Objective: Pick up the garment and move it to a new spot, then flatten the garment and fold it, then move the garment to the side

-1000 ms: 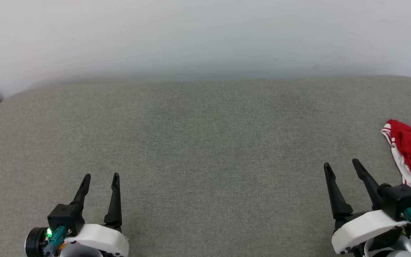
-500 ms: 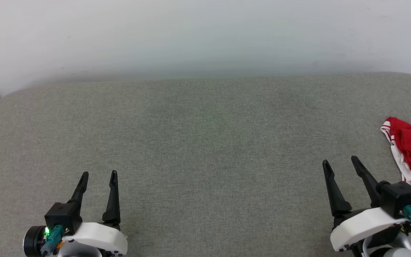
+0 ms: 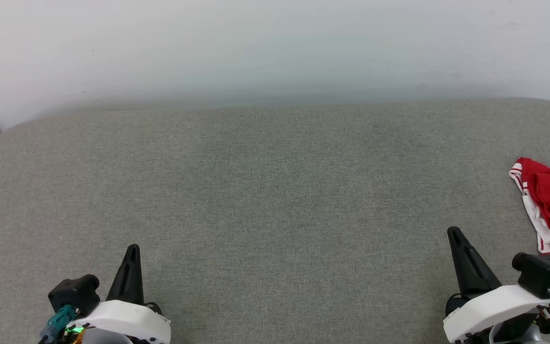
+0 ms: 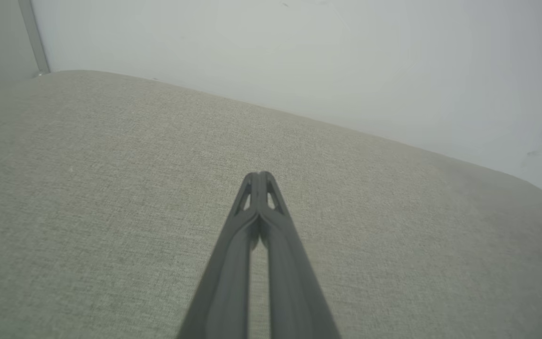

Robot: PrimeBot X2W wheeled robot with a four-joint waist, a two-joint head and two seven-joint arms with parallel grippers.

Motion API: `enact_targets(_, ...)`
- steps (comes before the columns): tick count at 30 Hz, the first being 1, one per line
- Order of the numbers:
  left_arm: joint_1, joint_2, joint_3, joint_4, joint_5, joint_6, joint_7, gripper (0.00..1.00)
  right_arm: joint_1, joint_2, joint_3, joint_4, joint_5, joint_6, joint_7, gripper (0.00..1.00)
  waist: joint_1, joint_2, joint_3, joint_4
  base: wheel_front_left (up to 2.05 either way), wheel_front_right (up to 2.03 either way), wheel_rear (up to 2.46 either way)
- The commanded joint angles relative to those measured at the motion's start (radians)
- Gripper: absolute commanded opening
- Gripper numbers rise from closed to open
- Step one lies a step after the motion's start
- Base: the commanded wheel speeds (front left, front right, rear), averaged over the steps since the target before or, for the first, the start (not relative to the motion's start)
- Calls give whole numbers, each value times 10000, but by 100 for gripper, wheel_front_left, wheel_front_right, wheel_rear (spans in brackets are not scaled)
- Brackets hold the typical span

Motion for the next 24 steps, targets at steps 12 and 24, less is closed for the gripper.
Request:
enact_targets(12, -351, -199, 465, -76, -2083, -329, 554, 0, -432, -89, -152, 261, 2532, -1, 147, 0, 0, 0, -48, 13, 0, 0, 0)
enact_targets(24, -445, -386, 748, -26, -3561, -545, 976, 0, -572, -103, -257, 538, 4283, -1, 263, 0, 0, 0, -90, 24, 0, 0, 0)
